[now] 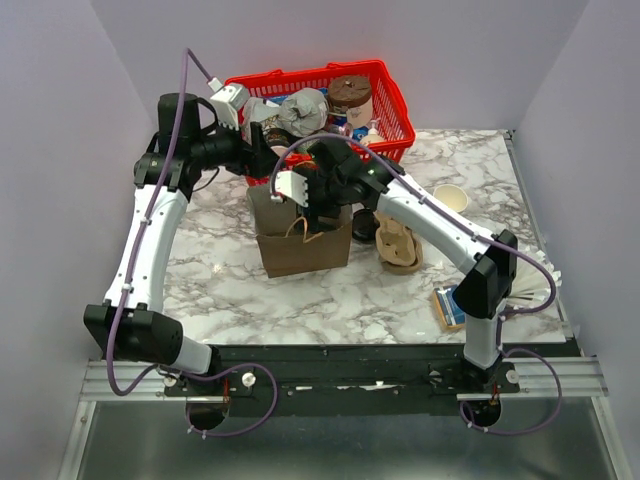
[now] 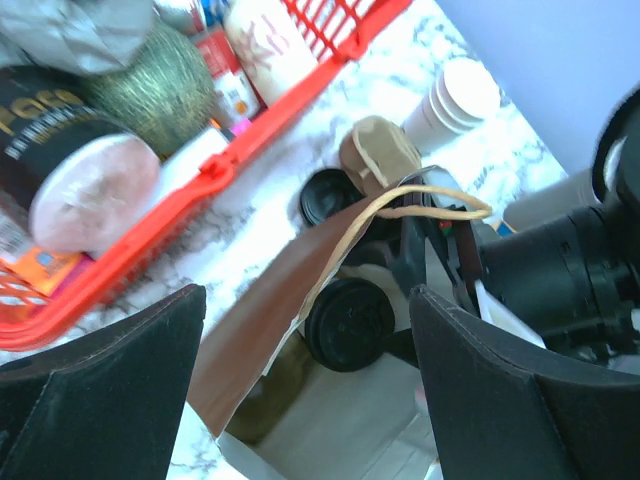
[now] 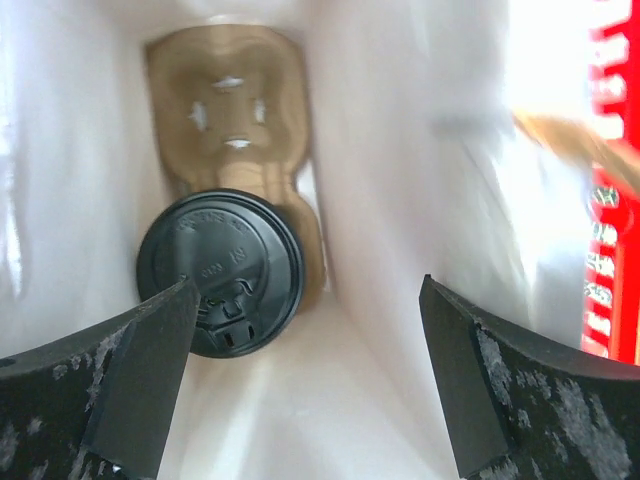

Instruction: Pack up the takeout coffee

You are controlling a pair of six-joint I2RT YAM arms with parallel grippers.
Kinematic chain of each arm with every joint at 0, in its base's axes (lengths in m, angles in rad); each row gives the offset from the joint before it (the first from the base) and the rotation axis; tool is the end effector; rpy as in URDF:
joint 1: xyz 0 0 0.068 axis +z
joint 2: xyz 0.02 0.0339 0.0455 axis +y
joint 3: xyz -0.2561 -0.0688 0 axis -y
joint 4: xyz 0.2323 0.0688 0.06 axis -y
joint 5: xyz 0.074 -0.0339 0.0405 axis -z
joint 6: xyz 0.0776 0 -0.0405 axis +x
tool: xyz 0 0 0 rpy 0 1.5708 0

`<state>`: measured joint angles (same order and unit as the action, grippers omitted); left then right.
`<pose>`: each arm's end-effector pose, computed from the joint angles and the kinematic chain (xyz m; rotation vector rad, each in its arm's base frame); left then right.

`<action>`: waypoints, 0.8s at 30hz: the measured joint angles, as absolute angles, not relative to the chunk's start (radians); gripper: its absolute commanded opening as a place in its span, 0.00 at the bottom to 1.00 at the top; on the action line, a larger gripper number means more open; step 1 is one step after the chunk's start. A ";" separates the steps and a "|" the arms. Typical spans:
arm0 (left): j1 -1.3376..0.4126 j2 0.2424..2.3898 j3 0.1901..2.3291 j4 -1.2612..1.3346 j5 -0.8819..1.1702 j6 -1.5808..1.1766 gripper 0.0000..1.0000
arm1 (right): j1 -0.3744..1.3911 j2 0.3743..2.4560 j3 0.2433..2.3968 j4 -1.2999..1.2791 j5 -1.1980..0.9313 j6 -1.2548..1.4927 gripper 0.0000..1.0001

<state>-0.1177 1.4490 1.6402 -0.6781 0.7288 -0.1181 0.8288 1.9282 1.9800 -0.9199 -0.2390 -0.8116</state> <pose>0.3138 -0.0891 0.4090 0.4556 1.9858 -0.8928 0.2804 0.3331 0.3114 -1.8466 1.5763 0.2989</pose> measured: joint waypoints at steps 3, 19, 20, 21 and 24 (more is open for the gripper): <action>-0.095 1.428 1.640 -0.656 0.723 -0.115 0.91 | 0.793 1.928 1.981 -0.897 -0.277 -0.774 1.00; -0.069 1.337 1.628 -0.717 0.715 -0.091 0.91 | 0.741 1.752 1.936 -0.578 -0.377 -0.654 0.98; -0.068 1.325 1.625 -0.715 0.714 -0.093 0.92 | 0.741 1.746 1.935 -0.562 -0.370 -0.641 0.97; -0.068 1.316 1.625 -0.712 0.714 -0.094 0.93 | 0.741 1.742 1.936 -0.548 -0.361 -0.627 0.97; -0.068 1.290 1.624 -0.705 0.702 -0.094 0.94 | 0.741 1.732 1.954 -0.520 -0.317 -0.576 0.97</action>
